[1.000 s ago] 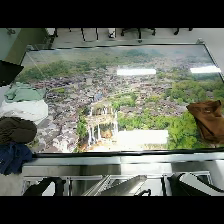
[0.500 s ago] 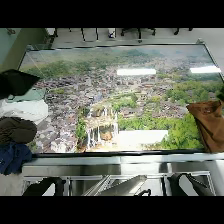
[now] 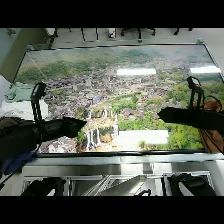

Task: Fold the shirts.

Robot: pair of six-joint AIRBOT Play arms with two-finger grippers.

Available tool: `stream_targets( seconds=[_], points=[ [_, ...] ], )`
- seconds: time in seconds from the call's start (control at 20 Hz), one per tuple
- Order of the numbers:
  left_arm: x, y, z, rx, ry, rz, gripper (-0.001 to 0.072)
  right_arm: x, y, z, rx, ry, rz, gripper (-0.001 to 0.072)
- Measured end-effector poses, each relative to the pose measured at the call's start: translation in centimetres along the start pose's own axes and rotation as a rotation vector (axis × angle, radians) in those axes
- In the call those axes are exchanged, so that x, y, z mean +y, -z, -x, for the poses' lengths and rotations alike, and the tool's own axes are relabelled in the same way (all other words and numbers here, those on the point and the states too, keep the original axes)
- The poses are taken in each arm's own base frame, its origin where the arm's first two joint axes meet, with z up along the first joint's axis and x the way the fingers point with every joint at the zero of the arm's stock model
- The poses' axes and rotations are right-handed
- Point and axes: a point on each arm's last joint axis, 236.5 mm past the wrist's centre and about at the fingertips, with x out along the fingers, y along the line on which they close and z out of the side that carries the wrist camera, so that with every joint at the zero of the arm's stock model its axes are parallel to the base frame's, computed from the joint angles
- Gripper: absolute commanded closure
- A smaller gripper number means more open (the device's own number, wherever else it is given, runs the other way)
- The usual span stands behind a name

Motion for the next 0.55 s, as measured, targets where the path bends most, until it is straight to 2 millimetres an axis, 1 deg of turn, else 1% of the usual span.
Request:
stream_targets(
  seconds=[0.15,0.55],
  points=[
    [-0.14,0.92,-0.38,-0.003,0.012,0.012,0.0689,0.67,0.78,-0.60,0.017,-0.015,0.012,0.0693],
    [-0.21,1.26,-0.58,-0.012,0.020,0.020,0.0689,1.02,1.21,-0.93,0.026,-0.023,0.016,0.0693]
  ],
)
